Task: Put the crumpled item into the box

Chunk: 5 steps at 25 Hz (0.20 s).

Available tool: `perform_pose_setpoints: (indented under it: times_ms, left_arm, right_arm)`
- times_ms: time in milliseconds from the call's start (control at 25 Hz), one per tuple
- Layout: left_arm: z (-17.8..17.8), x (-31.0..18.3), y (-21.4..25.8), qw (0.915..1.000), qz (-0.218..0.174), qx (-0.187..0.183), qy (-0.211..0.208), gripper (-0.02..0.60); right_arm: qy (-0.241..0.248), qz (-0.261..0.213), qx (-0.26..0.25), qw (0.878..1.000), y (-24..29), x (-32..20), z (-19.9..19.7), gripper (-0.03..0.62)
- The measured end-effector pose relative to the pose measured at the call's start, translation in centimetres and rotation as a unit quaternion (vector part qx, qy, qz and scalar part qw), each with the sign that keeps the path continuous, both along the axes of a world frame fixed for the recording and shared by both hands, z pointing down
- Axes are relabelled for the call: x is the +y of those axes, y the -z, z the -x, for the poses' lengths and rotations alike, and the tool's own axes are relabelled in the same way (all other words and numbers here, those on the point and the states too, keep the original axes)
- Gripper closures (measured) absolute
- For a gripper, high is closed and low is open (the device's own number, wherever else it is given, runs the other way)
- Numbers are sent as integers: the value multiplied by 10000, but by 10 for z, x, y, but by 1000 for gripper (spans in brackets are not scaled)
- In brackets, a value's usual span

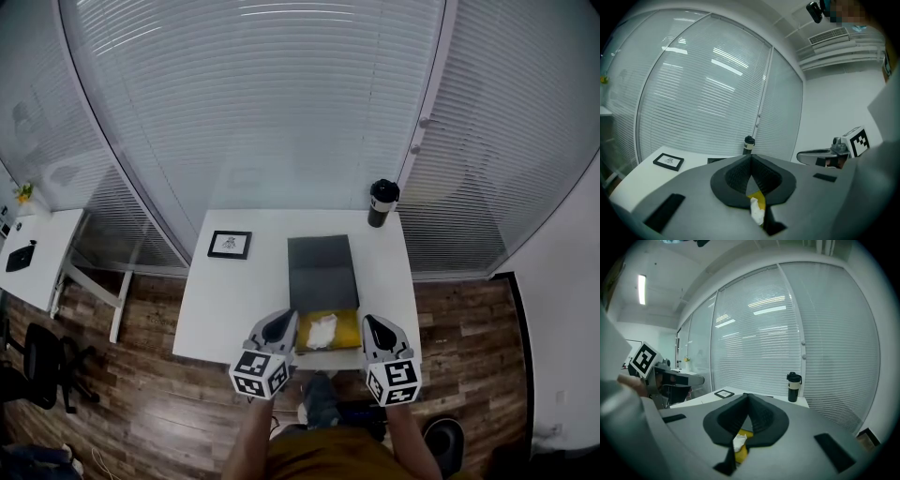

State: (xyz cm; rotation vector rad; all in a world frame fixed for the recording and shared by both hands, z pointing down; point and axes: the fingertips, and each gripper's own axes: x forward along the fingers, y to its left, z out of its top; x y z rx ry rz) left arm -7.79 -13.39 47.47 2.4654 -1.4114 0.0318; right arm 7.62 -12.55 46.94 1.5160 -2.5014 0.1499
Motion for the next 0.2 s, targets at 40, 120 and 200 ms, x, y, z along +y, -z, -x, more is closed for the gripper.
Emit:
perform_pose_setpoints:
  times_ms: [40, 120, 200]
  left_arm:
    - [-1, -1, -1, 10000, 3, 3, -3, 557]
    - [-3, -3, -4, 10000, 15, 0, -14, 557]
    - [-5, -4, -6, 10000, 28, -10, -30, 557]
  right_arm:
    - [2, 4, -10, 10000, -1, -1, -1, 582]
    - [3, 14, -18, 10000, -3, -2, -2, 582]
    - [3, 25, -14, 10000, -5, -4, -4, 582]
